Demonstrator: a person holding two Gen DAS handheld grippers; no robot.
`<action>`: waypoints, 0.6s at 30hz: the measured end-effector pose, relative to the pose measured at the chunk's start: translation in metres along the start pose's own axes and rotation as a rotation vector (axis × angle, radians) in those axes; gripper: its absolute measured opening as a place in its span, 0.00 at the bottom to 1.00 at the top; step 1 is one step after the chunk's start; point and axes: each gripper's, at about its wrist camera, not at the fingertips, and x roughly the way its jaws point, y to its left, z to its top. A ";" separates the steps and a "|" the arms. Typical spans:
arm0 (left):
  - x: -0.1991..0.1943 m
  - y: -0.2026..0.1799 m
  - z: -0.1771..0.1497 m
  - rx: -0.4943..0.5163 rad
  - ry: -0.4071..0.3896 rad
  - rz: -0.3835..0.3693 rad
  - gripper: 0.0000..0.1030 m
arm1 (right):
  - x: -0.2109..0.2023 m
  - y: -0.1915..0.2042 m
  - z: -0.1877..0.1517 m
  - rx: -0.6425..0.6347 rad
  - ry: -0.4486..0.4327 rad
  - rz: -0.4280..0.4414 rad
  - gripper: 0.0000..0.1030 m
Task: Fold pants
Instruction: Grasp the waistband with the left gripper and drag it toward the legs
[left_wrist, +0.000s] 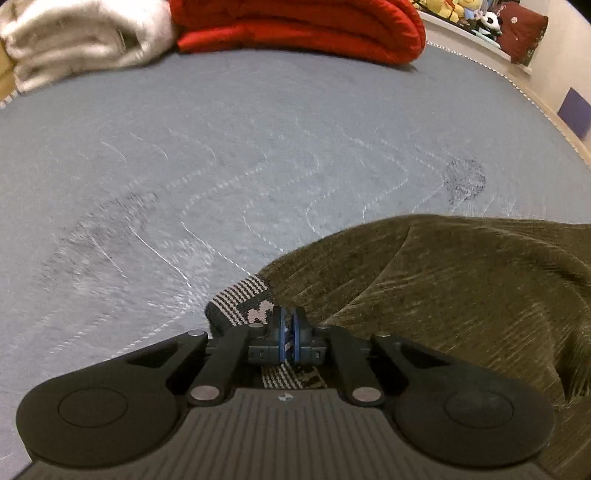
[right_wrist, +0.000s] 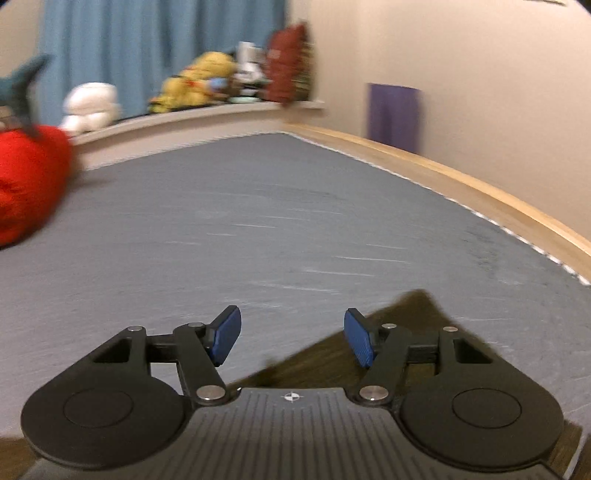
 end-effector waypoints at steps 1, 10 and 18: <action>-0.007 -0.005 0.000 0.030 -0.013 0.018 0.08 | -0.013 0.005 0.001 -0.008 0.004 0.031 0.62; -0.084 -0.008 -0.008 0.022 -0.121 -0.045 0.13 | -0.203 0.059 0.016 -0.127 -0.037 0.244 0.69; -0.141 -0.018 -0.028 0.048 -0.211 -0.093 0.16 | -0.387 0.074 0.057 -0.190 -0.245 0.316 0.78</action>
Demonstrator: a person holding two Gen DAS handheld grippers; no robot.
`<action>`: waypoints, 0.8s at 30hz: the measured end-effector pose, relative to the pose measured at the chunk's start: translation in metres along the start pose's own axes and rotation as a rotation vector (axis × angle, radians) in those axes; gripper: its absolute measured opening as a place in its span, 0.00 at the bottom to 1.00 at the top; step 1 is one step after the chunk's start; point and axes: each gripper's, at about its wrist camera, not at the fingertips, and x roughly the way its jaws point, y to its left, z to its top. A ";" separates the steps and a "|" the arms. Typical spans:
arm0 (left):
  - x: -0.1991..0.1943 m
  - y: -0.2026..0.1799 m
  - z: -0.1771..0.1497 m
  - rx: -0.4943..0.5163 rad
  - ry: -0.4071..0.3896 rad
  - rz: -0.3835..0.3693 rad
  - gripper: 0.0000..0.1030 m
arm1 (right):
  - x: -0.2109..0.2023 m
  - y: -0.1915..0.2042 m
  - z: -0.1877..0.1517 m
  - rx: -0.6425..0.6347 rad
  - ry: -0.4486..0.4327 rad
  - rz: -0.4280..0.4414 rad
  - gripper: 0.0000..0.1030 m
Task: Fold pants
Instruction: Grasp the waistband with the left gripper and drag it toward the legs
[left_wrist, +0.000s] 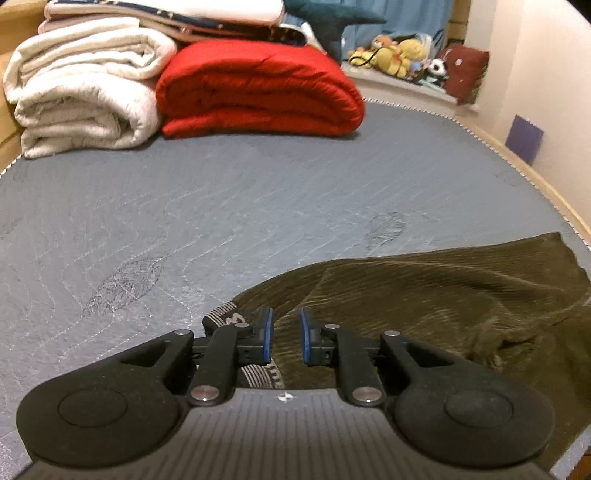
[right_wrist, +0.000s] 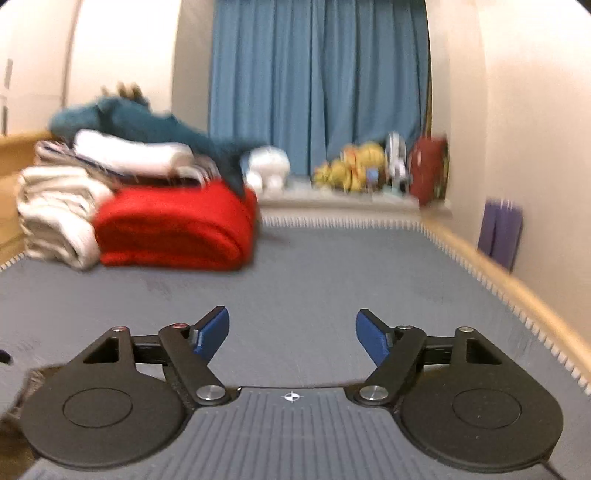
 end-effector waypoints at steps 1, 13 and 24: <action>-0.005 -0.002 -0.003 0.004 -0.006 -0.004 0.17 | -0.017 0.001 0.008 0.008 -0.031 -0.002 0.79; -0.059 0.002 -0.040 0.000 -0.061 0.024 0.12 | -0.093 -0.034 -0.054 0.294 -0.049 0.026 0.84; -0.009 -0.020 -0.015 0.172 -0.086 -0.031 0.12 | -0.038 -0.037 -0.141 0.310 0.080 0.040 0.82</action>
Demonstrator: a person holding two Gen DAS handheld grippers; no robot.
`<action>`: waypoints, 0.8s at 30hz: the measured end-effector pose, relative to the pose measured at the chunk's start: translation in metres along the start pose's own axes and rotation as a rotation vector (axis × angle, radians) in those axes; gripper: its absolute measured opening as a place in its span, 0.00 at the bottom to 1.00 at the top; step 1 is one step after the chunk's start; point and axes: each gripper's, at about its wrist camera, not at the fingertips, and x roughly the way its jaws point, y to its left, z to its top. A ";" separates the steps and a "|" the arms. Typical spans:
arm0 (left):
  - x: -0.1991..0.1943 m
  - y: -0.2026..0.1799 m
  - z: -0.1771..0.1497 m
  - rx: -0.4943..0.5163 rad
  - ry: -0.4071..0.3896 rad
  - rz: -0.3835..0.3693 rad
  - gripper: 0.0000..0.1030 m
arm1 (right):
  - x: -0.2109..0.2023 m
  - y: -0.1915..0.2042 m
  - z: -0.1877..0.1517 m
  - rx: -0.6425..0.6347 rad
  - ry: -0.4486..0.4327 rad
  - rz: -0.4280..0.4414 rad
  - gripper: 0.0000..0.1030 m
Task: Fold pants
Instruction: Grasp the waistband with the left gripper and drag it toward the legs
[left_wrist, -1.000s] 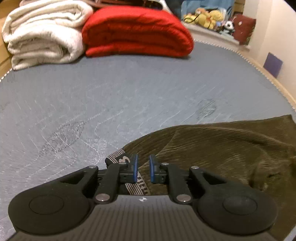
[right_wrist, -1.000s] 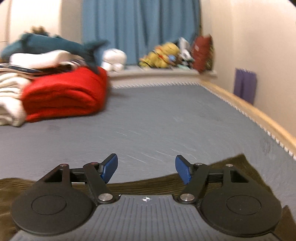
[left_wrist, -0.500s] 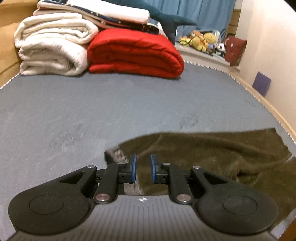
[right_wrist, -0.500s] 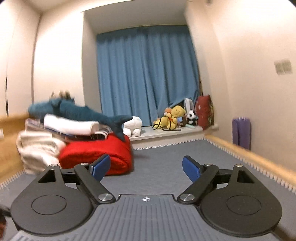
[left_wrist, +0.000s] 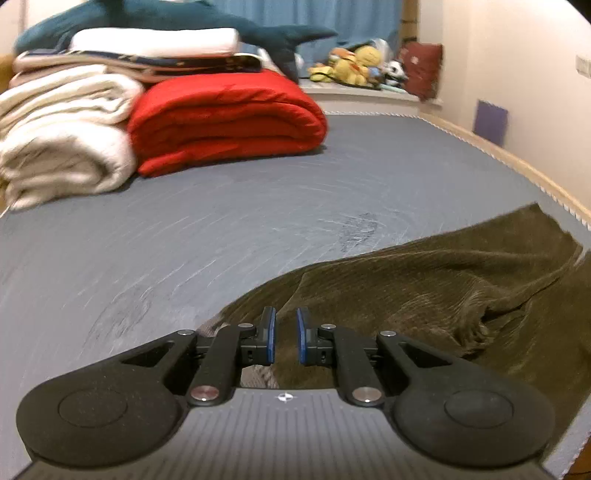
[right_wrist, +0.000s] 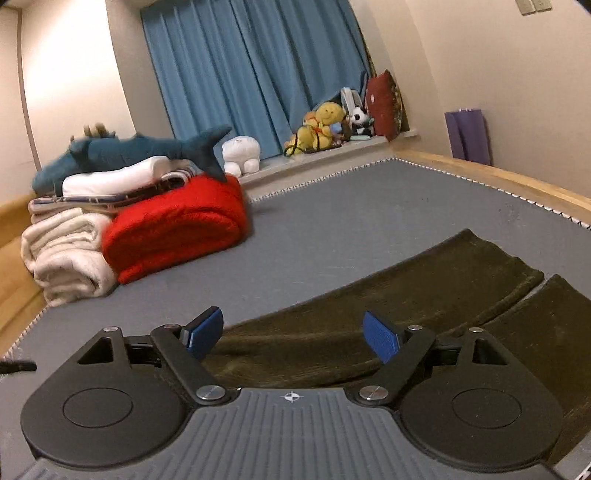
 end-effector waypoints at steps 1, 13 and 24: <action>0.013 -0.002 0.002 0.015 -0.002 -0.002 0.12 | 0.000 0.003 0.001 -0.031 -0.012 0.005 0.82; 0.174 0.016 0.017 0.053 0.087 0.046 0.23 | 0.001 0.015 0.016 -0.142 -0.057 0.034 0.83; 0.242 0.041 0.016 -0.059 0.240 -0.072 0.56 | 0.030 -0.033 0.015 0.026 0.129 -0.030 0.84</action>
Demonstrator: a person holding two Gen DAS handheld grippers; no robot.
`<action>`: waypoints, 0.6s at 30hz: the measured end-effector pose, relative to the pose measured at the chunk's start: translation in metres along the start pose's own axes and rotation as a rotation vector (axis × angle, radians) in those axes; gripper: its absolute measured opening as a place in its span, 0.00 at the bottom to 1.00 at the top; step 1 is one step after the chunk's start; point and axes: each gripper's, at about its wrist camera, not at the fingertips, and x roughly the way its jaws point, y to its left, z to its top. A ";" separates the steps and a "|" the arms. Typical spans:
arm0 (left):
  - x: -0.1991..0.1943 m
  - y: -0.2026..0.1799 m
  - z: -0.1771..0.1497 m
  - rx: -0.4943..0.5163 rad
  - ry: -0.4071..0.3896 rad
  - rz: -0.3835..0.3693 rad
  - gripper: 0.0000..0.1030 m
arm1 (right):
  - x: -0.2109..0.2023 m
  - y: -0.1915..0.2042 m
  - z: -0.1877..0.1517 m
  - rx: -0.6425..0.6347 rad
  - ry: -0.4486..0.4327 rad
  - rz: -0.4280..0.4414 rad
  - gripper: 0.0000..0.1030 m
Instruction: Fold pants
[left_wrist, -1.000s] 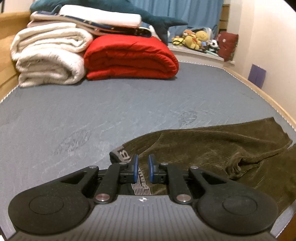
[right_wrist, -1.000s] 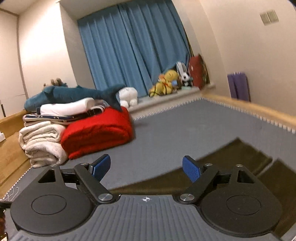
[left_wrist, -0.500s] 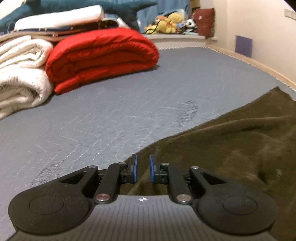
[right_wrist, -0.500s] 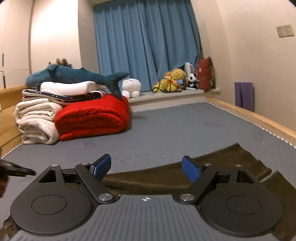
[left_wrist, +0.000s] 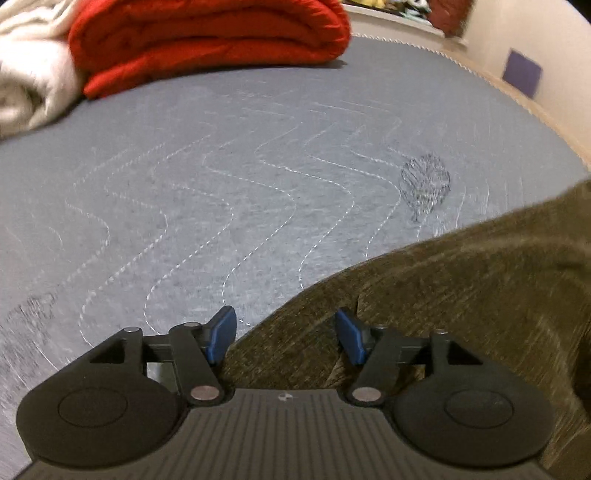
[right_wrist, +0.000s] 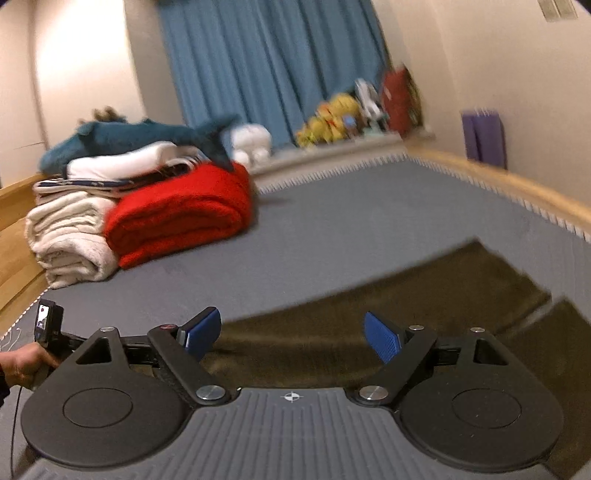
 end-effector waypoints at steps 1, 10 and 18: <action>-0.002 -0.001 -0.001 0.004 -0.006 -0.021 0.31 | 0.006 -0.005 0.000 0.025 0.037 -0.028 0.85; -0.094 -0.064 -0.021 0.182 -0.195 0.104 0.11 | 0.046 -0.057 -0.018 0.321 0.286 -0.218 0.85; -0.237 -0.117 -0.125 0.276 -0.307 -0.099 0.09 | 0.048 -0.075 -0.041 0.447 0.293 -0.310 0.85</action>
